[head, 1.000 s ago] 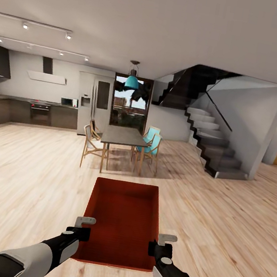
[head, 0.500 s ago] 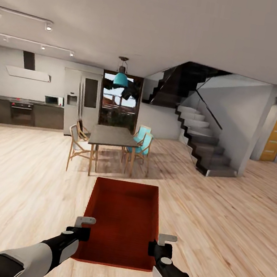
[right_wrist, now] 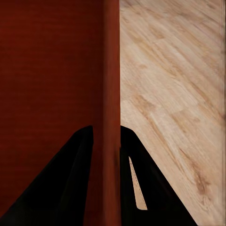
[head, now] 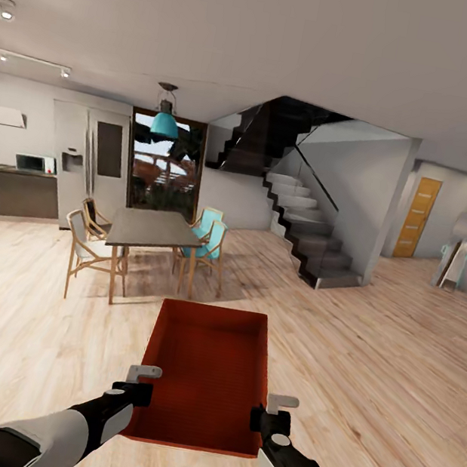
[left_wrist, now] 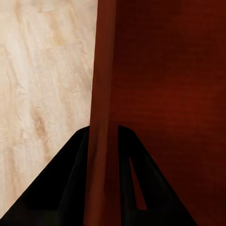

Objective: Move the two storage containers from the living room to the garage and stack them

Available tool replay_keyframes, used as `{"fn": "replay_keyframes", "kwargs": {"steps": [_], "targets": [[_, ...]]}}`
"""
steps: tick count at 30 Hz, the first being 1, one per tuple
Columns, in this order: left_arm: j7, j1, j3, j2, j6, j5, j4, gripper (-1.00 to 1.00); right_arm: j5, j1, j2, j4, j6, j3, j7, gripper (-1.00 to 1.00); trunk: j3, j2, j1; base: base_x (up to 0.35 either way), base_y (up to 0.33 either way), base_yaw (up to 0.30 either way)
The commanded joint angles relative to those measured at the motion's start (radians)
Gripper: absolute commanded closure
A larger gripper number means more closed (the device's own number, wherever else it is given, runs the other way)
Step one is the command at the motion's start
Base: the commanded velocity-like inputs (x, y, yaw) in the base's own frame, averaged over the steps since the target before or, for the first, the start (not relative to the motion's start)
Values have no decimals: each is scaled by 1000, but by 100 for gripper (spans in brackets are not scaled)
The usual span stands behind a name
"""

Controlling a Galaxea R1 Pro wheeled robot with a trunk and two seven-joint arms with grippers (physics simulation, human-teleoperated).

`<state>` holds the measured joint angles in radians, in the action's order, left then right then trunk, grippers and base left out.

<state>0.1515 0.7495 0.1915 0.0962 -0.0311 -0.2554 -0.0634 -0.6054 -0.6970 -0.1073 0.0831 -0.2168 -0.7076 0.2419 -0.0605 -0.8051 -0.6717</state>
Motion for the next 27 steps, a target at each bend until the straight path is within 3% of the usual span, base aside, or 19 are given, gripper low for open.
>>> {"fn": "replay_keyframes", "kwargs": {"steps": [1, 7, 27], "targets": [[82, 2, -66, -3, -12, 2, -3, 100, -11, 0, 0, 0, 3, -18, -12, 100, -2, -1, -1, 323, 110, -285], [82, 2, -66, -3, -13, 2, -3, 100, -11, 0, 0, 0, 6, -18, -12, 100, -2, -1, -1, 323, 112, -235], [82, 2, -64, -3, -13, 2, -3, 100, -11, 0, 0, 0, 7, -17, -12, 100, -2, -1, -1, 324, 88, -10]]}}
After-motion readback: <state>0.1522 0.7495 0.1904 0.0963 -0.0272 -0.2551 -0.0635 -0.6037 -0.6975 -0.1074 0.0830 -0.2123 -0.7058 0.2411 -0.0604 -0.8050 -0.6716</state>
